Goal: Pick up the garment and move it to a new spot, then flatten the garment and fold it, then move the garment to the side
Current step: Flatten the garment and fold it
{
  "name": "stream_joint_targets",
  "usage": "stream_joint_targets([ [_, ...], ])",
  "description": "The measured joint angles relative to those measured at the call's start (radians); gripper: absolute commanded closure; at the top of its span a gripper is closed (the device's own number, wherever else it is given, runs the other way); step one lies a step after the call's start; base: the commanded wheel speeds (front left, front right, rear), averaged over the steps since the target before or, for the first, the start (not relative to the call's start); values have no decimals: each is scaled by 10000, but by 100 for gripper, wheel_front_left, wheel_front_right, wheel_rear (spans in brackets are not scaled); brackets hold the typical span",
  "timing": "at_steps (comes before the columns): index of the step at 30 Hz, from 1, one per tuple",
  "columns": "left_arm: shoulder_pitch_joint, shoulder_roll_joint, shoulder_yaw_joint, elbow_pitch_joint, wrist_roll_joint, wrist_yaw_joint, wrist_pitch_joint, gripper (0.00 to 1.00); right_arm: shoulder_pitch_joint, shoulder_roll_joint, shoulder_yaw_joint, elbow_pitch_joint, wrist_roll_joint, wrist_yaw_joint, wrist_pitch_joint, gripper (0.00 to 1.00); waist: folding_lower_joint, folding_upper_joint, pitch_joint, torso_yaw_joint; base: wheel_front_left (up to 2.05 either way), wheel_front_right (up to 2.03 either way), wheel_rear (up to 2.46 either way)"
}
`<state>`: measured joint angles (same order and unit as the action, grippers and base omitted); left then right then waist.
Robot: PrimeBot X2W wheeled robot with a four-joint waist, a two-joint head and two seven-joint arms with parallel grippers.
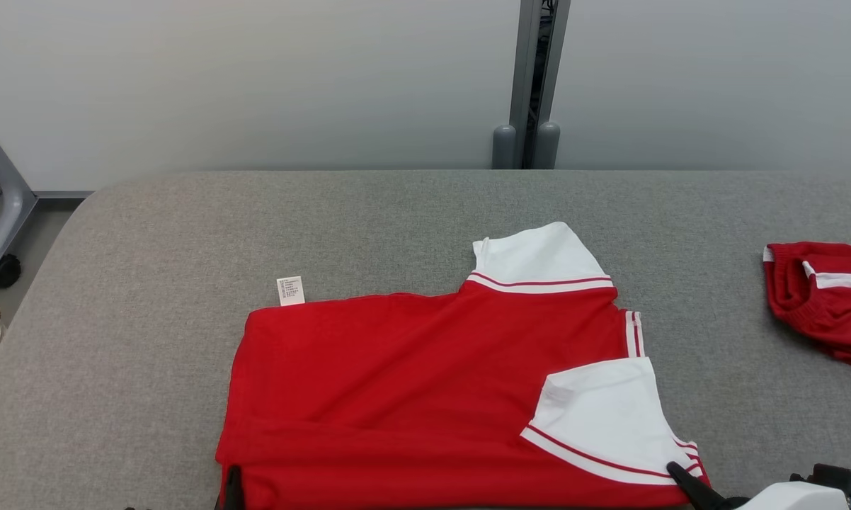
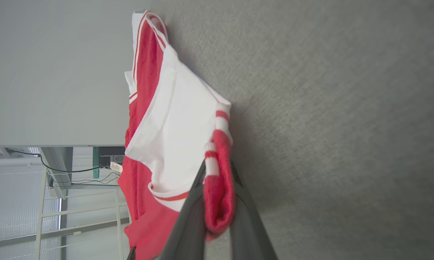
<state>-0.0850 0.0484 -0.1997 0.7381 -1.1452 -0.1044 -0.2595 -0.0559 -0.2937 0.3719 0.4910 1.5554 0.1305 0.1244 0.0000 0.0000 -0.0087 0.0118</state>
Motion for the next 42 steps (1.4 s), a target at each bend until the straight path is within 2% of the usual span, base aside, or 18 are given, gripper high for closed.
stream_joint_targets([
  [1, 0, 2, -2, -40, -2, 4, 8, 100, 0, 2, -6, 35, 0, 2, 0, 100, 0, 0, 2, -2, 0, 0, 0],
  [2, 2, 2, -8, -77, 0, 23, 8, 100, -3, 4, -17, 105, -10, 2, -19, 91, 0, 0, 6, -8, 0, 0, 0],
  [3, 4, 0, -8, -100, 0, 94, 8, 100, -5, 4, -21, 180, -63, 0, -71, 2, 0, 0, 10, -11, 0, 0, 0],
  [4, 6, 0, 15, -109, 0, 199, 8, 100, -12, -10, -29, 270, -86, 0, -105, 0, 0, 0, 9, -11, 0, 0, 0],
  [5, 10, 0, 52, -123, 21, 311, 8, 20, -33, -23, -42, 336, -134, 2, -125, 0, 0, 0, 6, -11, 0, 0, 0],
  [6, 12, 0, 94, -142, 31, 403, 8, 0, -80, -38, -58, 364, -192, 2, -203, 0, 0, 0, 1, -13, 0, 0, 0],
  [15, 100, 155, 583, -564, 570, 1043, -10, 0, -506, -435, -451, 568, -639, 0, -901, 0, 0, 0, -60, -13, 0, 0, 0],
  [18, 105, 299, 1058, -1158, 1360, 1329, -19, 0, -744, -663, -506, 328, -1175, 0, -1480, 0, 0, 0, -67, 1, 0, 0, 0],
  [22, 115, 395, 1601, -2121, 3028, 1536, -21, 0, -1037, -886, -460, -19, -2102, 0, -2408, 0, 0, 0, -56, 8, 0, 0, 0],
  [24, 117, 401, 1776, -2652, 4029, 1574, -19, 0, -1138, -989, -282, -138, -2792, 0, -2817, 0, 0, 0, -48, 0, 0, 0, 0],
  [25, 118, 389, 1891, -3131, 4993, 1570, -21, 0, -1283, -1041, -130, -265, -3289, 0, -3116, 0, 0, 0, -42, -23, 0, 0, 0],
  [26, 121, 362, 1941, -3363, 5467, 1563, -19, 0, -1354, -1030, -59, -337, -3526, 2, -3239, 0, 0, 0, -37, -37, 0, 0, 0],
  [31, 163, 178, 2069, -4155, 7225, 1315, -21, 0, -1615, -1093, 207, -650, -5093, 2, -3712, 0, 0, 0, -6, -118, 0, 0, 0],
  [35, 282, 50, 1946, -4347, 8061, 1216, -19, 0, -1647, -1080, 48, -692, -6715, 2, -3820, 0, 0, 0, 22, -161, 0, 0, 0],
  [42, 469, 19, 1582, -4249, 8847, 1244, -19, 0, -1336, -497, -711, -1177, -9655, 2, -3847, 0, 0, 0, 134, -218, 0, 0, 0],
])
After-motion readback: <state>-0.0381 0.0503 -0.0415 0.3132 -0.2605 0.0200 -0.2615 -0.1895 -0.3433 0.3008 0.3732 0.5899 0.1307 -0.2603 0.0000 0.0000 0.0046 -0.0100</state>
